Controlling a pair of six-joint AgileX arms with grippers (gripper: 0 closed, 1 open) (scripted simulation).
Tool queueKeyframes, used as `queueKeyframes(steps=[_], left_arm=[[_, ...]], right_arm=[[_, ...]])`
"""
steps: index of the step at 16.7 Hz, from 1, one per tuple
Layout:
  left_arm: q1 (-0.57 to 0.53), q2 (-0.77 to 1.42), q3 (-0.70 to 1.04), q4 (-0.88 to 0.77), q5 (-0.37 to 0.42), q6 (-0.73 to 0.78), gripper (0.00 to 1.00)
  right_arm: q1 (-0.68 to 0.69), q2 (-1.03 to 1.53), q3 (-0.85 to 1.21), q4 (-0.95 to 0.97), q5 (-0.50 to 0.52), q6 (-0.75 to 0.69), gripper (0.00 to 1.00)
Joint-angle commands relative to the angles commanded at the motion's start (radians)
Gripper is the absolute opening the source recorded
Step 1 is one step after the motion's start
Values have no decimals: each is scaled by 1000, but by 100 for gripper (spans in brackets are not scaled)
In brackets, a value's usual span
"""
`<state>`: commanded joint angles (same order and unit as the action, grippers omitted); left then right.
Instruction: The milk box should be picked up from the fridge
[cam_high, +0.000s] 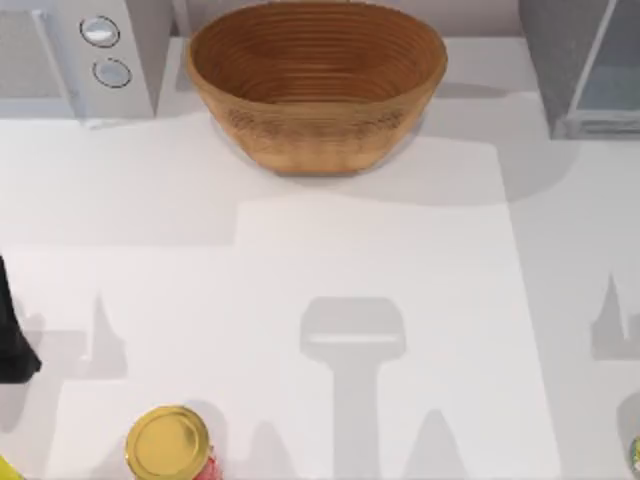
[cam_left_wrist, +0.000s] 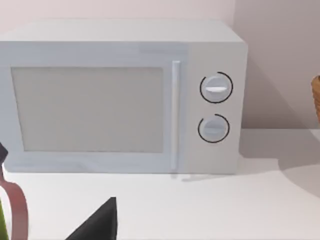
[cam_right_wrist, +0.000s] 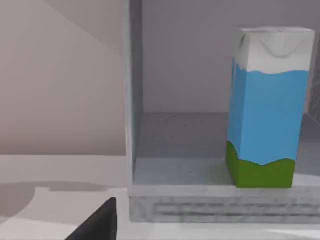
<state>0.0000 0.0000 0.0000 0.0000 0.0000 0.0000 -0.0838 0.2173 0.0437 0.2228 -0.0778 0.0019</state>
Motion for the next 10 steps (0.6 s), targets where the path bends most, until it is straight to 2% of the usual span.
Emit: queueKeyframes(steps=[4,10], left_arm=[[0,0,0,0,0,0,100],[0,0,0,0,0,0,100]], right_arm=[[-107,349,33,323,-99,6,100],[-281,1009,62,853,-265,18,100]])
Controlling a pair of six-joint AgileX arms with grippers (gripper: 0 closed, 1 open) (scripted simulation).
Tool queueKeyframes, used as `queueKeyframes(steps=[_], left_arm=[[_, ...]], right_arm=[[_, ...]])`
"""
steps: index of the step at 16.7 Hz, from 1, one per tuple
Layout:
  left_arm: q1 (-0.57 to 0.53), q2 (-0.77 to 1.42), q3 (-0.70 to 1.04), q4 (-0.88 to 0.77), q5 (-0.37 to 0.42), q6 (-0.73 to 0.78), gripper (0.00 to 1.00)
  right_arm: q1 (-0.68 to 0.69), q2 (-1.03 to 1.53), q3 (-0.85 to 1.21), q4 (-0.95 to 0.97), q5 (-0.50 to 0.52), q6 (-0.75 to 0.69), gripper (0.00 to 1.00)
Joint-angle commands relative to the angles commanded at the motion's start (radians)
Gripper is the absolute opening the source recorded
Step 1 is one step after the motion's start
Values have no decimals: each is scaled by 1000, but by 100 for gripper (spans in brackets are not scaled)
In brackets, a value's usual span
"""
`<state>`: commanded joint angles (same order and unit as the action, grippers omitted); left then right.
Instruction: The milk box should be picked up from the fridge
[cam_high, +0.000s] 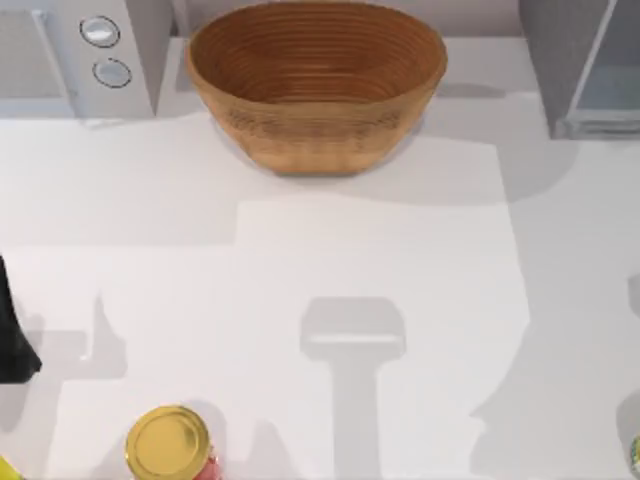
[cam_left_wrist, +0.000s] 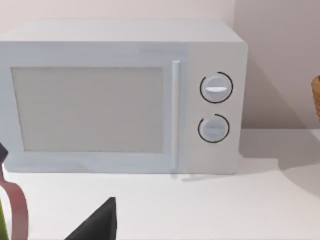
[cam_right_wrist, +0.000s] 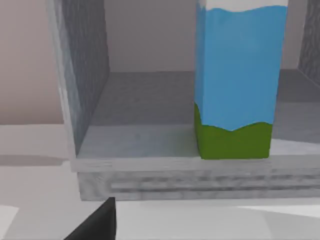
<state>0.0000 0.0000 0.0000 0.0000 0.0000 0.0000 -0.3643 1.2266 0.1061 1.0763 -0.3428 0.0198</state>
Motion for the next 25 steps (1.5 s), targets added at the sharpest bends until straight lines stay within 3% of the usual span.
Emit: queueKeyframes(steps=[5,10,18,25], left_arm=[[0,0,0,0,0,0,100],[0,0,0,0,0,0,100],[0,0,0,0,0,0,100],[0,0,0,0,0,0,100]], right_arm=[[-114,409,40,364,-114,2,100],[-168,563,77,537,-170,-2,100],[-145,584,111,522,-157,-4,100],[-9,767,514,316,-14,-10,100]])
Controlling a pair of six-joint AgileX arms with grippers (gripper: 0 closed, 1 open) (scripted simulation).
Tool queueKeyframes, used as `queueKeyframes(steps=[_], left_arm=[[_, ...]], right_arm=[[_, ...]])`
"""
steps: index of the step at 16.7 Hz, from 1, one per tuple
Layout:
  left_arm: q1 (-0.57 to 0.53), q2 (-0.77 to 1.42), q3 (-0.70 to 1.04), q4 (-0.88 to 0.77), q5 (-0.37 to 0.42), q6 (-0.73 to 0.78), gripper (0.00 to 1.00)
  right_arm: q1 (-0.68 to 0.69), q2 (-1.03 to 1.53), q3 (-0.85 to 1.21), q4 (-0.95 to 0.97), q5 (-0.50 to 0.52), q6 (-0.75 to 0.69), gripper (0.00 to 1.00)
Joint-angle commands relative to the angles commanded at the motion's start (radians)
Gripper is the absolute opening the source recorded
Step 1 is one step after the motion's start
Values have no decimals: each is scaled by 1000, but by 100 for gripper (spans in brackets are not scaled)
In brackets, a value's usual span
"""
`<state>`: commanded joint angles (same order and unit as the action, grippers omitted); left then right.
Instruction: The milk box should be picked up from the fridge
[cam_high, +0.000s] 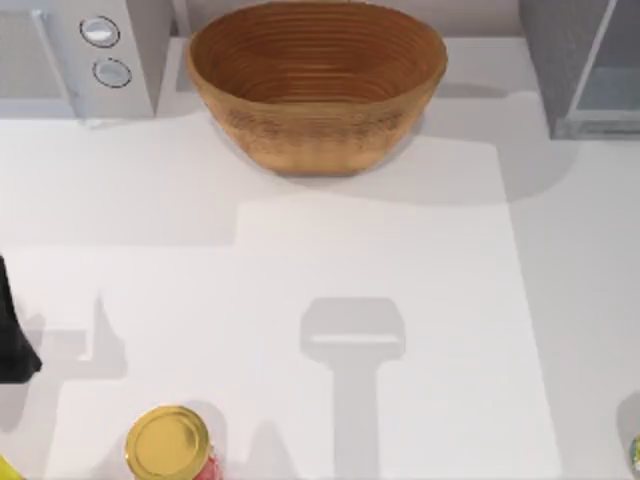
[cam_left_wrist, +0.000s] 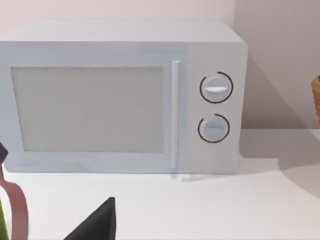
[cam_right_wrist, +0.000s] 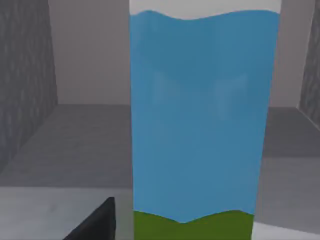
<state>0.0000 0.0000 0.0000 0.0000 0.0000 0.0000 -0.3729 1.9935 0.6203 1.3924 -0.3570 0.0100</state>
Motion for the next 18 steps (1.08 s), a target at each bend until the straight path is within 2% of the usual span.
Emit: queueKeyframes(steps=[3,6,13,18], left_arm=[[0,0,0,0,0,0,100],[0,0,0,0,0,0,100],[0,0,0,0,0,0,100],[0,0,0,0,0,0,100]], right_arm=[[62,72,178,-104,73,1,100],[101,111,265,-168,119,1,100],[104,122,286,-182,123,1,100],[126,218,478,-269,146,1,100]])
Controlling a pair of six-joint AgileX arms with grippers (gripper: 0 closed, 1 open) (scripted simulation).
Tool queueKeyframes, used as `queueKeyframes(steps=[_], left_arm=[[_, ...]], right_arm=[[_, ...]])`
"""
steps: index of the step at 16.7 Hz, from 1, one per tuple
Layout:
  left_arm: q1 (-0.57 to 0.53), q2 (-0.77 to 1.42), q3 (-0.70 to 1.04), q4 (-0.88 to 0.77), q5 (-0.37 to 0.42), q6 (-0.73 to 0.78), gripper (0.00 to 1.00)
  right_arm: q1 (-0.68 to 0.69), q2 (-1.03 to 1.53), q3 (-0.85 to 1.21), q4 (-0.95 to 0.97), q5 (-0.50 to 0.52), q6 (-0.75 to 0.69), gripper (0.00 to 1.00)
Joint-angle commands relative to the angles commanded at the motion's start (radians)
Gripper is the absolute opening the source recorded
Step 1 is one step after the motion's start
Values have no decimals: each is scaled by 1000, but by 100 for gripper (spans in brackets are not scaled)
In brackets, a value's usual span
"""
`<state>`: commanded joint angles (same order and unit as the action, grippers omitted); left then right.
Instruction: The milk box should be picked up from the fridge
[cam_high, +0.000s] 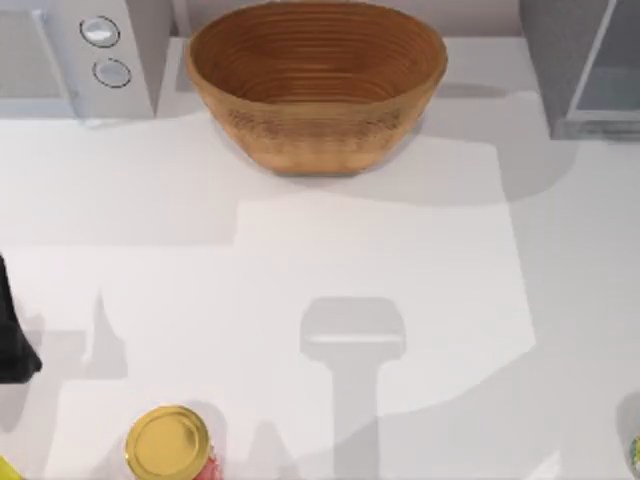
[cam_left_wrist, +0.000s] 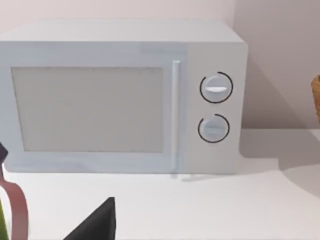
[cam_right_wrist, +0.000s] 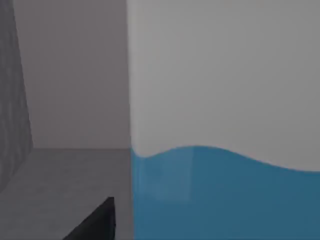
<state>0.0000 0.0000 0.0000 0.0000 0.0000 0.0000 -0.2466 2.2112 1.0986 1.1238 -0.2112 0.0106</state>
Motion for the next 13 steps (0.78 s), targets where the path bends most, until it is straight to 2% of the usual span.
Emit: queueKeyframes(steps=[7,13], left_arm=[[0,0,0,0,0,0,100],[0,0,0,0,0,0,100]], right_arm=[[12,38,75,-45,12,-1,100],[12,38,75,-45,12,-1,55]])
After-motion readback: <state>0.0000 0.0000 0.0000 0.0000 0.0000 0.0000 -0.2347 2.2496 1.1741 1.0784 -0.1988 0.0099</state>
